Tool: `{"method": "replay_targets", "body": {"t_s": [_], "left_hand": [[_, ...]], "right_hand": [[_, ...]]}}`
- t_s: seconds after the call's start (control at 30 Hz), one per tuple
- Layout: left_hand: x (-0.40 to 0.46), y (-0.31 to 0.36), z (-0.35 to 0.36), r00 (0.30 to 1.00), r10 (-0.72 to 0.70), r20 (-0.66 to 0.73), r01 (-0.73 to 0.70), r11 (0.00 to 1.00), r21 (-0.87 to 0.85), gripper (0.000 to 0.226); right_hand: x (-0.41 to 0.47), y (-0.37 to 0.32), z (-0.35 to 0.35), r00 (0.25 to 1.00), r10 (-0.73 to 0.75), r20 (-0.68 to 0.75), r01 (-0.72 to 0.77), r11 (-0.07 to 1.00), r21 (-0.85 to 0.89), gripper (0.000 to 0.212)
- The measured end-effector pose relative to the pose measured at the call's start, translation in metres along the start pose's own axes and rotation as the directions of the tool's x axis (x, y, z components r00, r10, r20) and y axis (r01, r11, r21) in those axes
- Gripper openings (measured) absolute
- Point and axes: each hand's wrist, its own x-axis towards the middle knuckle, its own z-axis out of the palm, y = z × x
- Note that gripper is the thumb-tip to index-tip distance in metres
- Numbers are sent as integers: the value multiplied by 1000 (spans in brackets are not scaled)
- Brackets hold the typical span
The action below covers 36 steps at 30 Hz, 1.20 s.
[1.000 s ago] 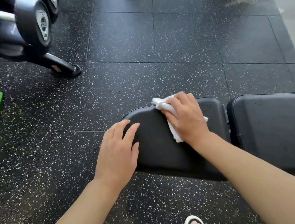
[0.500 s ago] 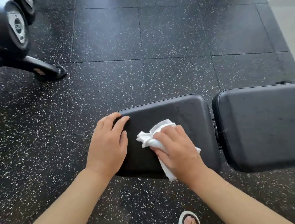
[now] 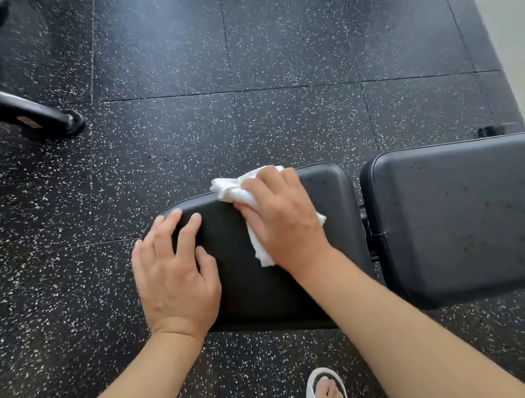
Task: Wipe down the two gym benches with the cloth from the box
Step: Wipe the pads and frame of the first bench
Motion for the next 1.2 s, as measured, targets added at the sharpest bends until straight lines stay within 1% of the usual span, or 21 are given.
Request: {"method": "replay_targets", "body": {"t_s": [0.1,0.17,0.23,0.27,0.37,0.43,0.5,0.53,0.57,0.6,0.63,0.73,0.77,0.8,0.83,0.87,0.93,0.97,1.0,1.07,1.2], "left_hand": [[1,-1,2,1000,13,-17,-13,1000,3,45],[0,0,3,1000,11,-21,-11,1000,8,45],[0,1,3,1000,13,-22,-13,1000,13,45],[0,1,3,1000,13,-25,-13,1000,16,45],[0,-1,6,999,16,-35,-15,1000,27,45],[-1,-2,8,999,18,-33,-17,999,31,46],[-1,-3,8,999,22,-34,-21,999,30,46],[-1,-3,8,999,22,-36,-21,999,31,46],[-1,-3,8,999,21,-38,-20,999,32,46],[-1,-3,8,999,20,-42,-18,999,33,46],[-1,-3,7,999,21,-45,-19,999,33,46],[-1,-3,7,999,26,-44,-24,999,30,46],[-1,-3,7,999,26,-43,-25,999,30,46],[-1,-3,6,999,26,-42,-25,999,32,46],[-1,-3,6,999,24,-41,-22,999,34,46],[-1,-2,5,999,17,-37,-15,999,34,46],[-1,-2,6,1000,3,-29,-2,999,34,46],[0,-2,5,1000,3,-28,-2,999,32,45],[0,-2,5,1000,4,-27,-3,1000,28,44],[0,-2,4,1000,5,-23,-5,1000,18,44],[-2,-1,2,999,13,-37,-13,1000,3,45]], "right_hand": [[-1,51,-22,965,185,-187,-184,983,26,23],[-1,63,-29,923,320,-212,-320,947,38,22],[3,49,-25,911,361,-201,-362,932,30,22],[5,36,-21,927,323,-190,-325,945,20,21],[11,-13,3,987,87,-134,-87,996,4,25],[11,-38,16,996,51,-66,-46,996,70,32],[8,-38,14,999,5,-33,-1,995,96,38],[5,-28,8,998,-48,-50,51,996,71,35],[1,-11,3,989,-97,-112,102,994,38,28],[-3,11,-3,975,-94,-203,100,995,17,24],[-7,33,-10,963,-33,-269,36,999,5,21],[-14,69,-28,917,298,-265,-294,954,54,17],[-13,66,-27,897,363,-252,-358,931,66,17],[-10,56,-24,897,361,-254,-358,932,62,17],[-7,41,-20,916,306,-261,-303,951,51,16],[-5,23,-12,950,200,-242,-201,979,21,18],[-5,-20,5,997,19,-75,-21,1000,-24,35],[-9,-35,12,1000,10,-15,-10,1000,-1,39],[-16,-43,16,999,35,-17,-34,997,63,36],[-36,-41,15,990,80,-116,-62,987,149,22],[-77,17,-14,974,68,-218,-49,995,91,11]]}}
